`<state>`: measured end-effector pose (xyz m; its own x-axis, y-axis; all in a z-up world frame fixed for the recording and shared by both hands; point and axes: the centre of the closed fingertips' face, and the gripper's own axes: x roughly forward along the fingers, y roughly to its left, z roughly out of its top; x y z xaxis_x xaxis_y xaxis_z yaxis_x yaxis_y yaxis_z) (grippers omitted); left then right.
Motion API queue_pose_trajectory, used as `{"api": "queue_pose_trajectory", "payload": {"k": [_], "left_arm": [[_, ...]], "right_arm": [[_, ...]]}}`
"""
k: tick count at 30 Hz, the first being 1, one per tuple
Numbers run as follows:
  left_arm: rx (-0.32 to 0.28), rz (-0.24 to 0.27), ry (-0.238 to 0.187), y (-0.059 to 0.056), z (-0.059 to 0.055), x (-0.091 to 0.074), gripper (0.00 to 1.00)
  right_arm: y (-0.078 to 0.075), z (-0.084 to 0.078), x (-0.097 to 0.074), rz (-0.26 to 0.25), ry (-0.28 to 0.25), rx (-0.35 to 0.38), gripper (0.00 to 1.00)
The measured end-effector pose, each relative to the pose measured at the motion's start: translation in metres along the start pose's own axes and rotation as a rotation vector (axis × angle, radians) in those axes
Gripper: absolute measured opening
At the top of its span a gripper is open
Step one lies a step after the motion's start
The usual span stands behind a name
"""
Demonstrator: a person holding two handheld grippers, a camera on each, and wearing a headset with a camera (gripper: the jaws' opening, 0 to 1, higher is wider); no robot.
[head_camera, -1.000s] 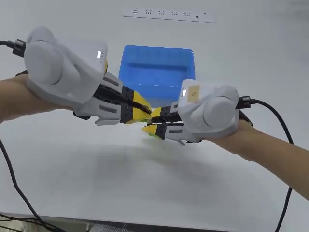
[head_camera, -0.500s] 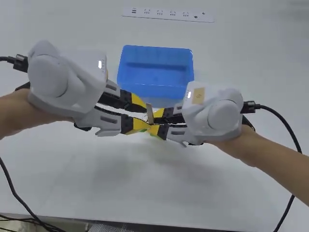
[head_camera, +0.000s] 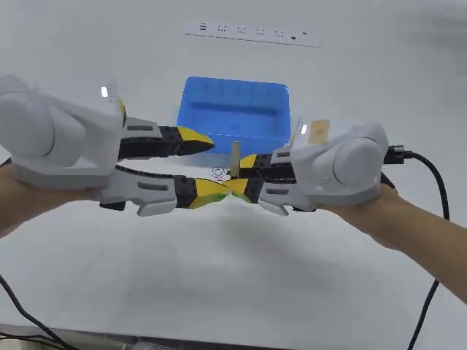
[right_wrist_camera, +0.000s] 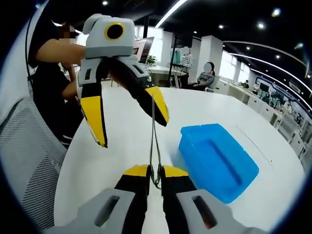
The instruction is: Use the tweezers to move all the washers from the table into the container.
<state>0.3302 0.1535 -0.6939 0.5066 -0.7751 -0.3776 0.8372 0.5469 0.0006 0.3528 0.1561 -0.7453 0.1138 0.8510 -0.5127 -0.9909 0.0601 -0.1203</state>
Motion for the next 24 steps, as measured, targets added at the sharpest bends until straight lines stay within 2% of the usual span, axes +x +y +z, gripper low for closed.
{"api": "queue_pose_trajectory", "payload": {"k": [3,6,8,10,13,14,17,20,24], "left_arm": [[-0.009,0.02,0.006,-0.003,-0.007,-0.005,0.5],[-0.033,0.051,-0.011,-0.005,-0.01,-0.008,0.57],[-0.069,0.08,-0.033,-0.004,-0.012,-0.011,0.61],[-0.081,0.097,-0.039,-0.004,-0.016,-0.014,0.63],[-0.112,0.099,-0.049,-0.007,-0.021,-0.015,0.66],[-0.147,0.084,-0.062,-0.011,-0.021,-0.015,0.7],[-0.15,0.089,-0.066,-0.012,-0.024,-0.018,0.78],[-0.186,0.11,-0.09,-0.009,-0.024,-0.024,0.86],[-0.204,0.129,-0.091,-0.006,-0.025,-0.029,0.97]], "right_arm": [[-0.007,0.005,-0.007,0.007,-0.001,-0.017,0.1],[-0.014,0.015,-0.014,0.016,-0.006,-0.048,0.1],[-0.017,0.021,-0.017,0.032,-0.009,-0.087,0.1],[-0.021,0.028,-0.021,0.035,-0.02,-0.091,0.1],[-0.035,0.037,-0.023,0.026,-0.039,-0.091,0.1],[-0.04,0.039,-0.023,0.023,-0.043,-0.087,0.1],[-0.057,0.044,-0.019,0.009,-0.066,-0.062,0.1],[-0.077,0.047,-0.008,-0.011,-0.088,-0.038,0.1],[-0.094,0.041,0.011,-0.026,-0.096,-0.009,0.1]]}}
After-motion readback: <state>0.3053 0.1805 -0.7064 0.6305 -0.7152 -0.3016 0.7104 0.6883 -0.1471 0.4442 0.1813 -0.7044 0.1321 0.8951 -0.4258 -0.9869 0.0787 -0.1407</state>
